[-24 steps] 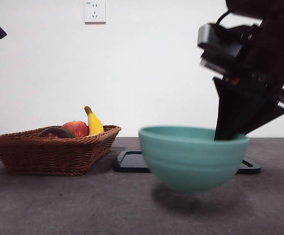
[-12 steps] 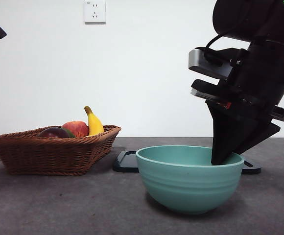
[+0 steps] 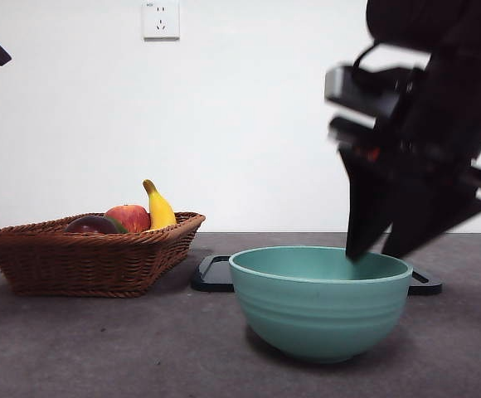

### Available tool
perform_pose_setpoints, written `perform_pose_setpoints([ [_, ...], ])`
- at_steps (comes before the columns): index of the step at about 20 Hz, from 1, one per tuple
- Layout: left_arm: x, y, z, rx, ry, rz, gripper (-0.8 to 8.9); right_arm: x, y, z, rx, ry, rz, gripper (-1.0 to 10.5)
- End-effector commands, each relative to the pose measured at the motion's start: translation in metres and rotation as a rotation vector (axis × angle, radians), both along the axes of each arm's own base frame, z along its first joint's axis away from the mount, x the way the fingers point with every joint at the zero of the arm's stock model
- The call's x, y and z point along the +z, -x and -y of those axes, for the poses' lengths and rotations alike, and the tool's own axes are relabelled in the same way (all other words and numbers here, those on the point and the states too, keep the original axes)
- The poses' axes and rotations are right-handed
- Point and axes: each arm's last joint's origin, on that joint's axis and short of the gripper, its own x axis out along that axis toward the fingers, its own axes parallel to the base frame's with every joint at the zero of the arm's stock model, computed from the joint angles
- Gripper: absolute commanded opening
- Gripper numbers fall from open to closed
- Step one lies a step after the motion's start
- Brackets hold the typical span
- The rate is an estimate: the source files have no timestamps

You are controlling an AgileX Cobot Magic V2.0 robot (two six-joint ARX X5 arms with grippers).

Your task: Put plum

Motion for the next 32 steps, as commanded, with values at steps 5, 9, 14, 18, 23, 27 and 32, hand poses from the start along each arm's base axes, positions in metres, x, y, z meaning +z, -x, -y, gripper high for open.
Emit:
perform_pose_setpoints([
  [5,0.003,-0.001,0.001,-0.015,-0.001,0.025,4.04,0.072,0.02,0.013,0.012,-0.104,0.18,2.0],
  [9,0.003,-0.001,0.001,-0.015,-0.001,0.025,4.04,0.103,0.045,0.029,0.026,-0.163,0.258,2.0],
  [14,0.003,-0.001,0.001,-0.014,-0.001,0.025,4.04,0.118,0.079,0.049,0.091,-0.243,0.245,2.0],
  [18,0.003,-0.001,0.001,-0.014,-0.001,0.025,4.04,0.122,0.1,0.06,0.154,-0.299,0.197,2.0],
  [23,0.003,-0.001,0.001,-0.014,-0.001,0.024,4.04,0.121,0.111,0.065,0.197,-0.315,0.147,2.0],
  [27,0.003,-0.001,0.001,-0.014,-0.001,0.024,4.04,0.121,0.111,0.065,0.198,-0.313,0.144,2.0],
  [32,0.003,-0.001,0.001,-0.014,-0.001,0.023,3.64,0.121,0.111,0.065,0.199,-0.312,0.146,2.0],
])
